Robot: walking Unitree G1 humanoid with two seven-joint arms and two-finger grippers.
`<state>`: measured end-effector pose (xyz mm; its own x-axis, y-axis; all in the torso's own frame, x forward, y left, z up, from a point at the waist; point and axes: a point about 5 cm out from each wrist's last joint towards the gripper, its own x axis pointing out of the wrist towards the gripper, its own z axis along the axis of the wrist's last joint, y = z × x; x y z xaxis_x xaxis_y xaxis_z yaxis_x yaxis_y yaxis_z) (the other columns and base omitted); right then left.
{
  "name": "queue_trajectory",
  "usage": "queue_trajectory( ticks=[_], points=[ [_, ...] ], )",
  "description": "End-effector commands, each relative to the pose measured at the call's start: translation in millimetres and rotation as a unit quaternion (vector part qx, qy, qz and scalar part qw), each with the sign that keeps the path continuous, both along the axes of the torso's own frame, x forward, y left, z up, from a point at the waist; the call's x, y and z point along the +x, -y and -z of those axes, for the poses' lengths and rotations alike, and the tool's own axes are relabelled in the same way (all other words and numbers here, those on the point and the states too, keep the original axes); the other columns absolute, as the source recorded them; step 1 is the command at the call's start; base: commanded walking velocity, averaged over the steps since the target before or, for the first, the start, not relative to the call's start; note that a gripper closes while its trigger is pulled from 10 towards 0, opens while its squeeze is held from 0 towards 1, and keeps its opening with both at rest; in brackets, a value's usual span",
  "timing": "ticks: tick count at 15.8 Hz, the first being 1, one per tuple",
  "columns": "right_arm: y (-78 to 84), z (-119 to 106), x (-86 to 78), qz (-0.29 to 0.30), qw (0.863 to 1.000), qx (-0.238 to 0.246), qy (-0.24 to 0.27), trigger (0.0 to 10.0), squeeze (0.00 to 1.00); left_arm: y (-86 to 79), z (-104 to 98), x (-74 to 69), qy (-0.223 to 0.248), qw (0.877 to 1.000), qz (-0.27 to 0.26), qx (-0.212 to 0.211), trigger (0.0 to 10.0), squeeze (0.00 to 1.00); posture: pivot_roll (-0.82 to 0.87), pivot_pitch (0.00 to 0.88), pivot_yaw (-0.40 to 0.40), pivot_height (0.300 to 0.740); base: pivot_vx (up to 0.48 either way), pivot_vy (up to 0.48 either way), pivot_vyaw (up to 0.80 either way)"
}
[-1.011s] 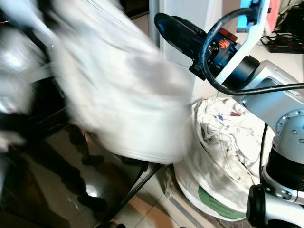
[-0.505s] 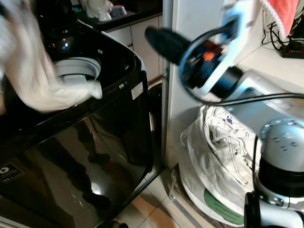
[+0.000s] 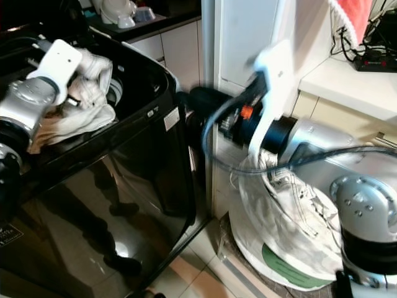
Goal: Clothes washing
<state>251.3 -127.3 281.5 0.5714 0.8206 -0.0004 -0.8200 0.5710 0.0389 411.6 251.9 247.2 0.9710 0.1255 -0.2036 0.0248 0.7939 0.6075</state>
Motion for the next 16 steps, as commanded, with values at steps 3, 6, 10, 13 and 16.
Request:
queue_trajectory(
  ticks=[3, 6, 10, 13, 16],
  points=[
    [-0.1, 10.2, 4.0, 0.014, 0.999, -0.044, -0.018, 10.0, 0.00, -16.7, -15.6, -4.1, -0.024, 1.000, -0.010, 0.014, 10.0, 1.00, -0.11, 0.000, 0.107, 0.740, 0.000, 0.000, 0.00],
    [25.1, 32.0, 33.1, 0.161, 0.979, -0.103, -0.067, 10.0, 0.00, -20.3, -18.2, -6.1, -0.040, 0.999, 0.004, 0.019, 10.0, 1.00, -0.11, 0.000, 0.103, 0.740, 0.000, 0.000, 0.00],
    [57.2, 39.4, 44.4, 0.284, 0.942, -0.172, -0.046, 10.0, 0.00, 16.2, -38.5, -0.2, 0.055, 0.984, 0.145, -0.083, 10.0, 0.00, -0.11, 0.000, 0.109, 0.740, 0.000, 0.000, 0.00],
    [95.5, 64.3, 35.0, 0.328, 0.890, -0.306, -0.076, 10.0, 1.00, 80.8, 5.2, -31.9, 0.037, 0.902, 0.392, -0.180, 10.0, 0.00, -0.12, 0.000, 0.120, 0.740, 0.000, 0.000, 0.00],
    [118.8, 77.0, 31.9, 0.355, 0.867, -0.335, -0.101, 10.0, 1.00, 112.7, 39.9, -58.0, 0.014, 0.875, 0.436, -0.208, 10.0, 0.00, -0.13, 0.000, 0.127, 0.740, 0.000, 0.000, 0.00]
  ],
)
